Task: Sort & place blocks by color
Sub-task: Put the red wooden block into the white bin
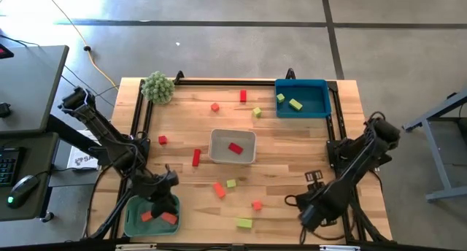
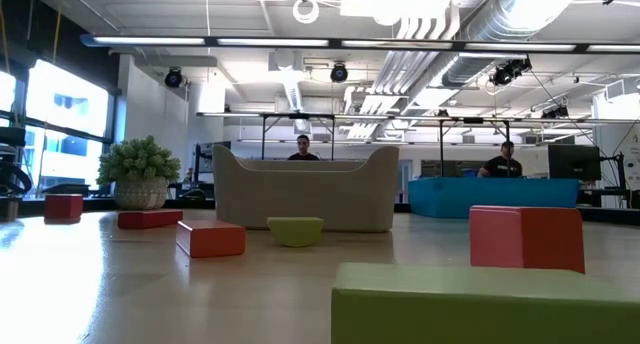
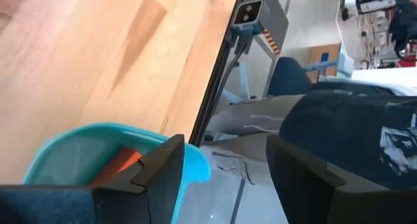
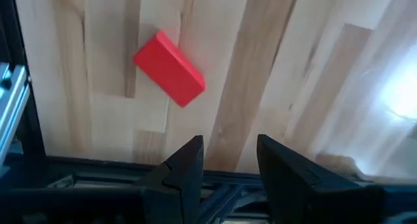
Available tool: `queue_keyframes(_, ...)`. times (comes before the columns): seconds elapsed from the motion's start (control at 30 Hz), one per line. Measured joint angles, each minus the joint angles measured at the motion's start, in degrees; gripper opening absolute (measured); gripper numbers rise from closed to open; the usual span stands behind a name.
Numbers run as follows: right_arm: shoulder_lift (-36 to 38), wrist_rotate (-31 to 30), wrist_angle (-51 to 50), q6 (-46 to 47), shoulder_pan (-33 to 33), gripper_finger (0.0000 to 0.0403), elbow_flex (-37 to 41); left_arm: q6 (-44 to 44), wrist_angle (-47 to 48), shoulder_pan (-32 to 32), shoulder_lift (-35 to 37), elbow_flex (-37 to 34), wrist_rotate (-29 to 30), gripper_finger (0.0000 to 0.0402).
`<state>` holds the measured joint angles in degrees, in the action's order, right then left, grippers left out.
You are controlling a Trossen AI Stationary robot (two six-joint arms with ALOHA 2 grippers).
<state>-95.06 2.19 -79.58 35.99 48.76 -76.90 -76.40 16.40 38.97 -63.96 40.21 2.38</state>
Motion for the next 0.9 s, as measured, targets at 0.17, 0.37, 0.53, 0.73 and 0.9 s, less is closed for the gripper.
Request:
queue_keyframes(0.17, 4.9, 2.6, 6.7, -0.8, 1.2, 0.0131, 8.3, -1.3, -0.1, -1.0, 0.0, 0.0, 0.0, 0.0207)
queue_keyframes(0.37, 5.6, 5.3, 12.3, -6.6, 2.3, 0.0131, 13.7, -3.8, -0.1, -1.9, 0.0, 0.0, 1.9, 0.0207)
queue_keyframes(0.53, 5.5, 4.6, 17.5, -8.3, 2.4, 0.0143, 15.5, -6.1, -0.1, -1.9, 0.0, 0.0, 3.5, 0.0207)
queue_keyframes(0.73, 5.5, 1.5, 23.1, -14.1, 2.5, 0.0179, 17.0, -8.4, 0.0, -1.9, 0.0, 0.0, 4.7, 0.0207)
queue_keyframes(0.9, 5.5, 0.4, 26.6, -15.8, 3.1, 0.0188, 19.4, -9.0, 0.0, -1.9, 0.0, 0.0, 4.9, 0.0207)
